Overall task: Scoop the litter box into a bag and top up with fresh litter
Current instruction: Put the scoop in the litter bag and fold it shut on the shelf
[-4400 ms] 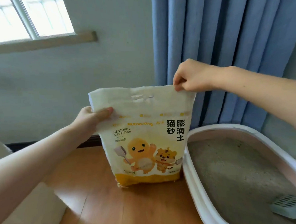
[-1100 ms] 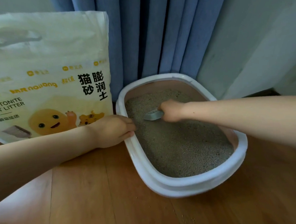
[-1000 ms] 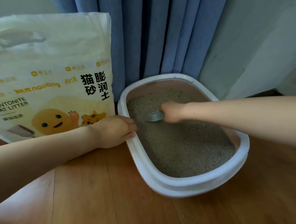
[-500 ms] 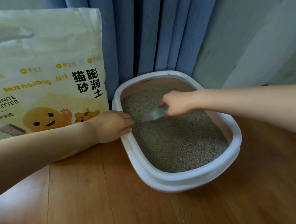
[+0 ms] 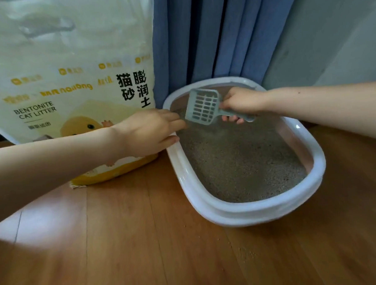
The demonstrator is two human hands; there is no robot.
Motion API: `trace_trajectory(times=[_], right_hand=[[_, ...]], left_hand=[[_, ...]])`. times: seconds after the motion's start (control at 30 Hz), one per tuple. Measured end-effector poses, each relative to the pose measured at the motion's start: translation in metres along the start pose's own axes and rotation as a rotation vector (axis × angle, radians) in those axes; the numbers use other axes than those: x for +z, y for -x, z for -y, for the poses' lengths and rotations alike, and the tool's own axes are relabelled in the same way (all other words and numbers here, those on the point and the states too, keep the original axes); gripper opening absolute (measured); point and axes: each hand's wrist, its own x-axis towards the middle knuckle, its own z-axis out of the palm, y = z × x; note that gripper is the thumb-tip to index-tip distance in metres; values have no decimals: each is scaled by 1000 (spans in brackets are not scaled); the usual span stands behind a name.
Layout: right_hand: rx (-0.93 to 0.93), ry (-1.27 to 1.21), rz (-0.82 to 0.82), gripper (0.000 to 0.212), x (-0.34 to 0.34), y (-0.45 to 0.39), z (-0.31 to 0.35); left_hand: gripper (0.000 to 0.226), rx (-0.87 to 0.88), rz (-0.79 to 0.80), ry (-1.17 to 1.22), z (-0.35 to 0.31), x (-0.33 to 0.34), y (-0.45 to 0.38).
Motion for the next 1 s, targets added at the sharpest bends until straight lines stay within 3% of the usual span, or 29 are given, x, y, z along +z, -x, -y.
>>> trace_trajectory(times=[0.17,0.37,0.53,0.63,0.73,1.0], right_hand=[[-43,-124,-202,32,-7,-4,3],[-261,-493,-368,33,-22,16,40],[-413,-563,-427,33,-44,40,98],[-487,-500,-373,33,-51,49,127],[-539,-388,-298,34,-45,54,153],[-622,-258,-190,33,-21,61,207]], left_hand=[[35,-21,-155,-69,0,-41,17],[26,-36,-444,-183,10,-104,42],[20,-302,-685,-365,40,-146,69],[27,-513,-640,-380,61,-153,82],[32,-606,-509,-349,71,-146,91],[4,-517,-559,-370,69,-138,96]])
